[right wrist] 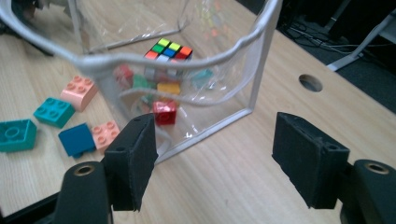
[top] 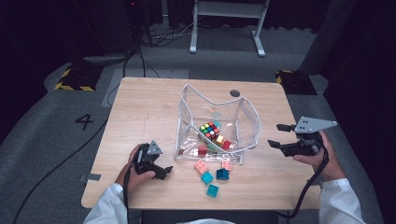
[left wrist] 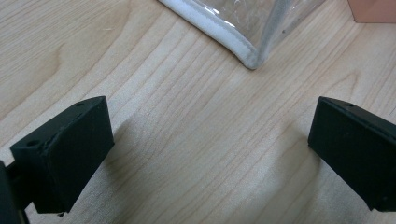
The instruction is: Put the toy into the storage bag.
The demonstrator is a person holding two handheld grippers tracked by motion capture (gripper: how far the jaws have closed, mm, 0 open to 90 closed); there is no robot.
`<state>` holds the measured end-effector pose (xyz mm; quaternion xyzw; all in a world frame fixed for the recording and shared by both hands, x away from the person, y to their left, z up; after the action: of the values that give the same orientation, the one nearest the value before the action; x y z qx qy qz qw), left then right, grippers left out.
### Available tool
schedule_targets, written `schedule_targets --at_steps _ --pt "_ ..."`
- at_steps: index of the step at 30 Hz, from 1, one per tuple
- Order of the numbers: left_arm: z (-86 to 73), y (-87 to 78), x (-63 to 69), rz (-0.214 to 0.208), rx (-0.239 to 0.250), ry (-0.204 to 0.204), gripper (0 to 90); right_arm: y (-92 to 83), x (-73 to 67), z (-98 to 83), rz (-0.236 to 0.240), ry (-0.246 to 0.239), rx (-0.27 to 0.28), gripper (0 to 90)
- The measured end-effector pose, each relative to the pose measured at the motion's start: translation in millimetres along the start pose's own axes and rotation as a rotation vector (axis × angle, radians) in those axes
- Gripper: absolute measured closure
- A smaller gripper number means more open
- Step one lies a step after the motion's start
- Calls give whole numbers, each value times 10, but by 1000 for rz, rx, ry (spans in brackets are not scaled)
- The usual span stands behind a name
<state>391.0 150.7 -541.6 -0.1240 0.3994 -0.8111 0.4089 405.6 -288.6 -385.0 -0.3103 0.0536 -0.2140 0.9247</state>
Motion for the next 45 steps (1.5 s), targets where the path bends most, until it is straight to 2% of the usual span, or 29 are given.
schedule_targets --at_steps 9,14,22,24,26,30,32,33,36,40,41,42,44,45 --pt "1 1 0 2 0 0 1 277 -206 -376 69 28 -27 331" --pt "1 1 0 2 0 0 1 469 -338 -562 106 28 -43 348" --pt "1 0 0 0 -1 0 0 791 -606 -725 186 14 -89 363" --pt "0 0 0 0 -2 0 1 853 -667 -735 185 3 -101 383" --pt "0 0 0 0 -1 0 1 919 -734 -724 211 6 -82 405" --pt "1 1 0 2 0 0 0 1048 -839 -666 229 -38 -74 420" --pt "0 0 0 0 -2 0 0 1085 -889 -637 238 -28 -79 422" --pt "1 0 0 0 -1 0 1 1136 -898 -602 255 -66 -64 422" --pt "0 0 0 0 -1 0 1 1223 -932 -556 259 -95 -73 422" --pt "1 1 0 2 1 0 0 1331 -975 -514 264 -113 -83 424" --pt "1 1 0 0 0 0 0 1350 -993 -511 257 -100 -85 429" --pt "1 0 0 0 -1 0 0 1380 -1003 -489 263 -99 -65 435" --pt "0 0 0 0 -1 0 1 1400 -1022 -481 274 -95 -75 436" --pt "1 2 0 2 1 0 0 1422 -1016 -467 269 -120 -67 436"
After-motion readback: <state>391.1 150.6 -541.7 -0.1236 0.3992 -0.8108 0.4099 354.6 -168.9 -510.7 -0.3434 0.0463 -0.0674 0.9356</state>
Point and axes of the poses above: each handheld gripper's, and its own axes: y roughly forward along the jaws, z roughly out of its top, x roughly to its right, the point moved 5 cm from there along y, roughly forward along the jaws, and after that the axes turned 12 degrees about z, right-handed, at the moved point
